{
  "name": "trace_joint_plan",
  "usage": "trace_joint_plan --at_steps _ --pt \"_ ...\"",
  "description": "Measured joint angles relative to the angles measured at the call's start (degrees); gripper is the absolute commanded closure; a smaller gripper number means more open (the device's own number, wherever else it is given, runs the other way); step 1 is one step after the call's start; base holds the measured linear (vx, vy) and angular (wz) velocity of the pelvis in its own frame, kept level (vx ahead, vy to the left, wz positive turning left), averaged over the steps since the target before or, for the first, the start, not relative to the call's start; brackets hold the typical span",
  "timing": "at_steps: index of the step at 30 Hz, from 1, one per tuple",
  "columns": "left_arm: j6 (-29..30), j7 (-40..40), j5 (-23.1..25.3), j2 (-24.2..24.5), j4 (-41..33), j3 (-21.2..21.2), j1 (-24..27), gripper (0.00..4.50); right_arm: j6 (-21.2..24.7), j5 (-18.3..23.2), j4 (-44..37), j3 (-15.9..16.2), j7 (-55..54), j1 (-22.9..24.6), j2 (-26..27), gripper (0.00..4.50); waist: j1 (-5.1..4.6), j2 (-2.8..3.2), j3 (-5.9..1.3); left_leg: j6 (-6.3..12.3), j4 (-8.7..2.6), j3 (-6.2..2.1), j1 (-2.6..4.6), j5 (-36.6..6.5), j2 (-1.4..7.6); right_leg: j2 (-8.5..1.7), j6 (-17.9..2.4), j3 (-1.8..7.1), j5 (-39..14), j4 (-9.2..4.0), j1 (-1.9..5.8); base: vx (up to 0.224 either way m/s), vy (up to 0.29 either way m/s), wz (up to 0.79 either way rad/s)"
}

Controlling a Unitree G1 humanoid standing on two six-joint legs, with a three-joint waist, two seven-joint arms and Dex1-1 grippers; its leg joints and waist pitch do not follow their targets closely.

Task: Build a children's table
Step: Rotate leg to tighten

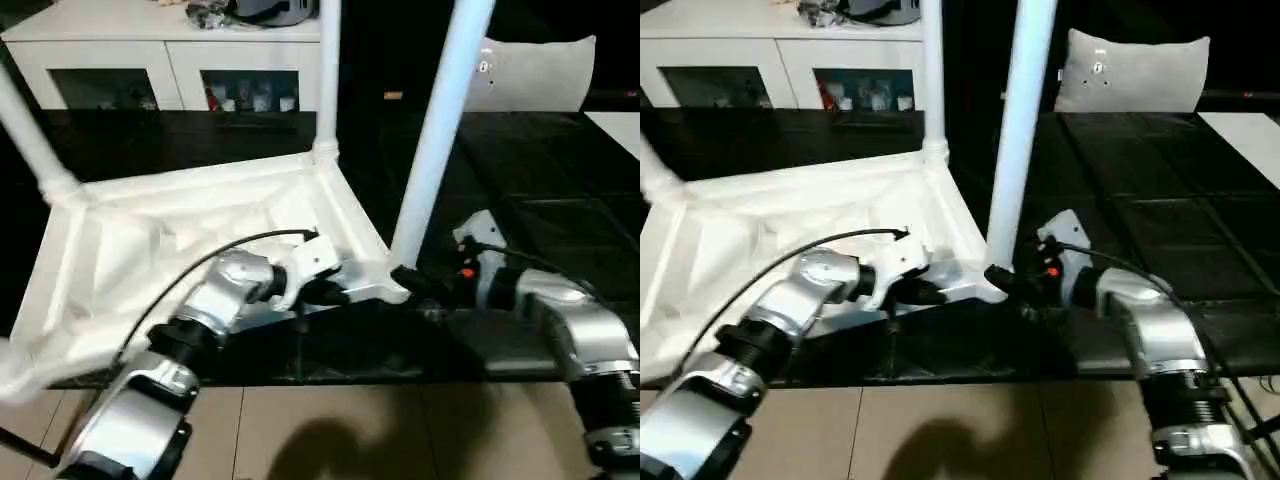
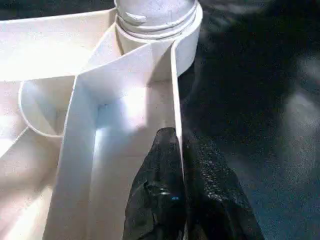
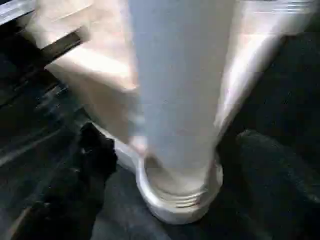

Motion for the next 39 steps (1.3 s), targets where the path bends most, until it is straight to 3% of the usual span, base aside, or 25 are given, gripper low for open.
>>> trace_joint_plan --at_steps 11,22,32,37,39 --pt "-4.65 -15.59 -2.56 5.31 -3.18 -2.68 1.67 4.5 -6.23 0.55 -0.48 4.74 14.09 0.89 -3.64 1.17 1.93 -0.08 0.05 0.09 0.05 0.04 -0.03 -0.04 0.02 -0.02 -0.06 0.01 -0.02 0.05 -0.02 0.0 0.0 0.0" --pt "-5.05 -18.69 -2.71 5.95 -4.57 -3.73 2.08 4.5 -4.22 2.51 -0.6 6.68 20.42 1.01 -4.11 2.18 2.48 -0.26 0.15 0.01 0.08 0.05 -0.01 -0.07 0.03 -0.02 -0.04 0.02 -0.04 0.09 -0.01 0.0 0.0 0.0" --pt "-3.53 -18.57 -3.99 5.21 -4.77 -2.72 2.67 4.5 -2.54 3.36 -0.56 6.05 20.49 1.21 -3.81 2.57 2.54 -0.26 0.15 0.01 0.09 0.05 -0.01 -0.07 0.03 -0.02 -0.04 0.02 -0.04 0.09 -0.01 0.0 0.0 0.0" --pt "0.19 -12.41 -3.73 3.62 -4.63 -0.58 3.21 4.5 -1.39 3.74 1.14 2.58 13.15 1.95 -0.17 2.57 2.2 -0.24 0.14 -0.29 0.17 0.05 0.07 -0.15 0.03 -0.02 -0.07 0.03 0.03 0.13 0.05 0.0 0.0 0.0" --pt "3.25 -6.87 -2.78 2.18 -4.27 0.94 2.86 4.5 -0.42 2.48 2.74 0.46 4.86 0.73 3.26 2.57 1.22 -0.26 0.14 -0.35 0.24 0.04 0.11 -0.11 0.04 0.0 -0.06 0.02 0.04 0.13 0.05 0.0 0.0 0.0"
